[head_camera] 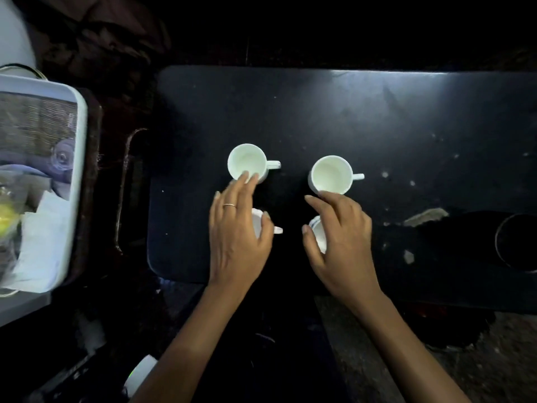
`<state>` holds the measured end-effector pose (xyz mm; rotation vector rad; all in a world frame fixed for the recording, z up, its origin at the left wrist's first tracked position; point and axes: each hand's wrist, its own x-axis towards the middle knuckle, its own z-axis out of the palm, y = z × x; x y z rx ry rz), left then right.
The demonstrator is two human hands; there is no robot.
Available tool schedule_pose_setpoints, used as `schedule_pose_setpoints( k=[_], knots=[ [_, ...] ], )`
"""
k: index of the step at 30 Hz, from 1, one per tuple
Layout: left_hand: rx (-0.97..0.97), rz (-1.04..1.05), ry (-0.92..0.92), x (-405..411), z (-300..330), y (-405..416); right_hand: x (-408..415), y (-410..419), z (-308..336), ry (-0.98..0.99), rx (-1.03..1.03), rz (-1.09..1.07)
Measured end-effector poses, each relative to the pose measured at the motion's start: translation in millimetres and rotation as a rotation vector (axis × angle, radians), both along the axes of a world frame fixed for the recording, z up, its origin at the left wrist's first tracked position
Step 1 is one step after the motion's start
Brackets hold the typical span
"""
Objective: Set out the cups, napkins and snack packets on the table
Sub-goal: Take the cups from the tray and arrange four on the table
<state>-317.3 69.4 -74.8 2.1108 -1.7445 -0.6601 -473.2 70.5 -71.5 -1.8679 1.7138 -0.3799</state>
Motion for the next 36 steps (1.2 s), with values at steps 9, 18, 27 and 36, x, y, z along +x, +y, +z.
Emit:
schedule_pose_setpoints(
  k=[9, 18, 27, 36],
  knots=[
    [0.244, -0.128, -0.074, 48.1, -25.5, -31.4, 64.3, -55.2, -27.7, 0.274, 0.103, 0.405],
    [0.322, -0.236, -0.07, 56.4, -47.0, -40.8, 77.6, -52.2, -51.9, 0.41, 0.161, 0.378],
    [0.294, -0.231, 0.015, 50.3, -54.7, -80.7, 80.1, -84.2, -60.8, 0.42, 0.138, 0.314],
    [0.267, -0.256, 0.025, 38.6, -58.9, -127.2, 68.7, -129.5, -63.9, 0.445, 0.119, 0.294]
  ],
)
